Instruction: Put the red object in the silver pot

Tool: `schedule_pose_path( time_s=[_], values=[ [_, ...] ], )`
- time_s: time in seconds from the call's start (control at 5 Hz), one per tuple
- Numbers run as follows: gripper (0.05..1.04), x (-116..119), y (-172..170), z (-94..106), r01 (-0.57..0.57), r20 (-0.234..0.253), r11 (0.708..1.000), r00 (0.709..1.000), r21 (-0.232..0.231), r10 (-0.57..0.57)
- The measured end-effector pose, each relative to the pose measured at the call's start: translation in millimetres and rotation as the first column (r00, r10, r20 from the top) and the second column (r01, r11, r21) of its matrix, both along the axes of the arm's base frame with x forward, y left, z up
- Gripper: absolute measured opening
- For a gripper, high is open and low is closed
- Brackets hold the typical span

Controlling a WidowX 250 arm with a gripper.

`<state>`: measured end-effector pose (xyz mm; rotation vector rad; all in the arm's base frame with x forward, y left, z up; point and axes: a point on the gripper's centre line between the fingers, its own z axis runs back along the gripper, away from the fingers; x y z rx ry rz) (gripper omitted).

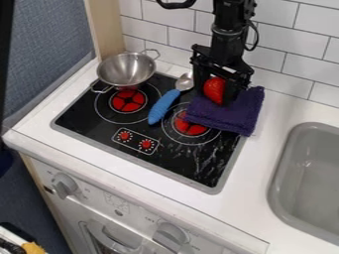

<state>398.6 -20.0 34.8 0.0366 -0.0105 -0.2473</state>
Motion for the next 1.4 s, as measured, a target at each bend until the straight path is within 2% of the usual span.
schedule_pose_path(
  time_s=[0.2, 0.4, 0.8, 1.0, 1.4],
  values=[
    [0.820, 8.0, 27.2, 43.8, -0.067, 0.113, 0.997, 0.991, -0.032, 0.070],
    [0.820, 3.3, 82.1, 65.4, -0.208, 0.162, 0.978, 0.964, -0.027, 0.210],
    [0.820, -25.7, 148.5, 52.7, -0.331, 0.106, 0.943, 0.938, -0.024, 0.331],
    [0.820, -32.5, 161.2, 34.0, -0.358, 0.063, 0.934, 0.931, -0.020, 0.358],
    [0.820, -23.8, 168.0, 2.3, -0.378, 0.021, 0.926, 0.925, -0.004, 0.378]
  ],
)
